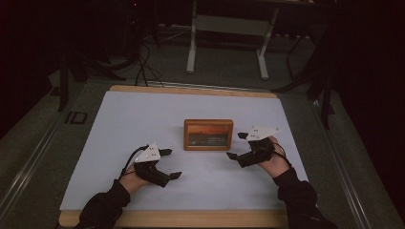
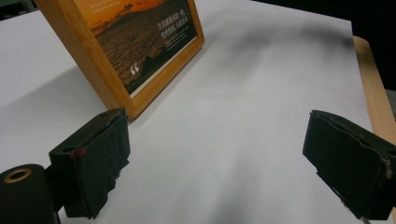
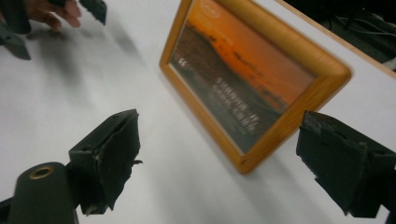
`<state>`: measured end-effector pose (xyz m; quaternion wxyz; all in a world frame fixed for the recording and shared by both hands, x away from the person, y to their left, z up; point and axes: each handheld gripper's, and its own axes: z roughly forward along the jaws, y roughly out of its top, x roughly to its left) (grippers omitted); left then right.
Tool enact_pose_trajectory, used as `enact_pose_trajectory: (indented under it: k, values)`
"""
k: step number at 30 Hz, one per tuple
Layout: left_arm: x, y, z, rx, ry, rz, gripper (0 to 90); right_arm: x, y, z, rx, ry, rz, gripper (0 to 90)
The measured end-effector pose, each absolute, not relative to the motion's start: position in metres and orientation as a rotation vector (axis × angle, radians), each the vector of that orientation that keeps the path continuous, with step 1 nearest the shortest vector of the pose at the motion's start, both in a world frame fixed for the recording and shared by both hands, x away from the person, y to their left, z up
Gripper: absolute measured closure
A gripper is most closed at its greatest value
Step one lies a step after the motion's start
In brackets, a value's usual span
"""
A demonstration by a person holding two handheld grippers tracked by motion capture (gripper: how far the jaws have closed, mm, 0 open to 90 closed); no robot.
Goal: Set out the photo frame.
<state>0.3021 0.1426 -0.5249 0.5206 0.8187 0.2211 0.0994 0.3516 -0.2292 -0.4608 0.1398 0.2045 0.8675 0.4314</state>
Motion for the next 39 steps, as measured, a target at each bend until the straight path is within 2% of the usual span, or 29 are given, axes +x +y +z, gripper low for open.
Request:
enact_pose_trajectory:
  k: [14,39]
  values:
    - [0.302,0.143,-0.525,1.963,0.530,0.236,7.8,0.324,-0.240,-0.500,0.650,2.501,1.264,12.7]
    - [0.299,0.141,-0.526,1.981,0.509,0.239,7.8,0.308,-0.262,-0.526,0.698,2.522,1.265,11.4]
